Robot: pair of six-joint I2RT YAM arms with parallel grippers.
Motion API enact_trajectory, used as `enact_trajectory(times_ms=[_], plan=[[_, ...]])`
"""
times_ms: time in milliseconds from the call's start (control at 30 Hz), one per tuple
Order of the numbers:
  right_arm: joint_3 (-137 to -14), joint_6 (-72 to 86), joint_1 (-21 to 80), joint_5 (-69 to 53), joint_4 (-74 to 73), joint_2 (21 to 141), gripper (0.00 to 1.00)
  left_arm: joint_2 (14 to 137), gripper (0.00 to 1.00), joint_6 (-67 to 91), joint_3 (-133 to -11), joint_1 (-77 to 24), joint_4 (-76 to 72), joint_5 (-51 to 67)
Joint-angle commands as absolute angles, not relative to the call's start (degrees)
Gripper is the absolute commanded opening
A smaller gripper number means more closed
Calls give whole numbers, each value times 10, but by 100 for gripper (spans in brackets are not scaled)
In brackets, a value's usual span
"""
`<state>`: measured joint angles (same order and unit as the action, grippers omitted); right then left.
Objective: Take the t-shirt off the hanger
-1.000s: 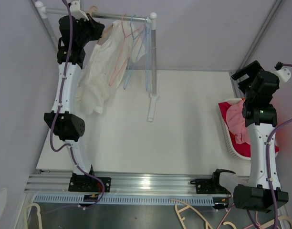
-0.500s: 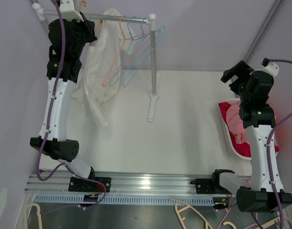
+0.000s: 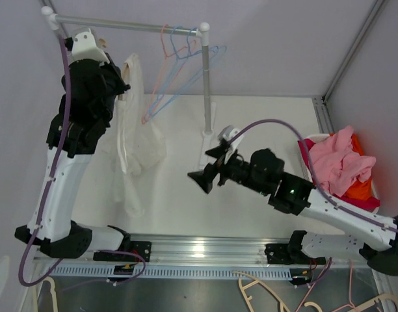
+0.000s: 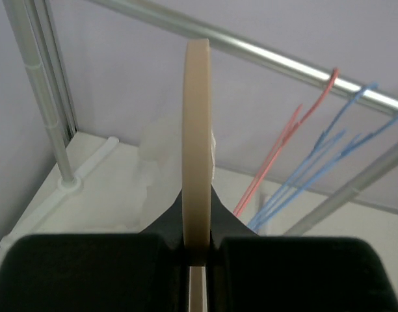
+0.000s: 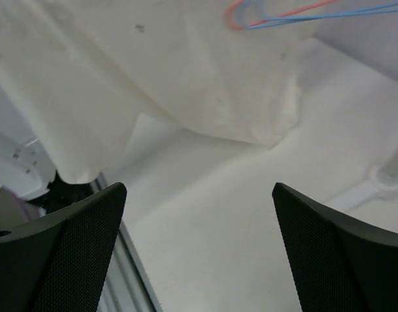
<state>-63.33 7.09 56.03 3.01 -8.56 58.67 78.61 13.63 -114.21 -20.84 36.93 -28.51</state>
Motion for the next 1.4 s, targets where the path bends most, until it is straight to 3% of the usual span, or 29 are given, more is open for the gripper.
enact_trajectory(times_ms=[0,300,533,567,633,667,700,733,1033,1200,1367], plan=[[-590,22,668,40,94,612,99,717,1,173,-1109,-245,398,-364],[-648,10,815,81,329,814,99,657,1,230,-1038,-275,456,-372],[-739,32,847,28,343,931,99,637,1,231,-993,-285,453,-389],[-745,33,855,32,339,938,96,638,0,232,-990,-285,452,-388],[-753,24,864,58,319,950,77,639,0,235,-989,-285,453,-382],[-752,20,872,69,315,951,40,640,1,244,-987,-285,456,-383],[-751,19,876,93,313,949,13,636,1,245,-984,-284,452,-384],[-748,21,880,99,309,947,0,634,1,244,-969,-285,445,-382],[-708,-30,1005,181,285,901,0,700,1,198,-983,-274,429,-383],[-713,-40,1056,147,205,925,0,838,1,208,-1191,-237,600,-302],[-748,-55,1075,199,102,970,0,896,1,189,-1287,-236,709,-244]])
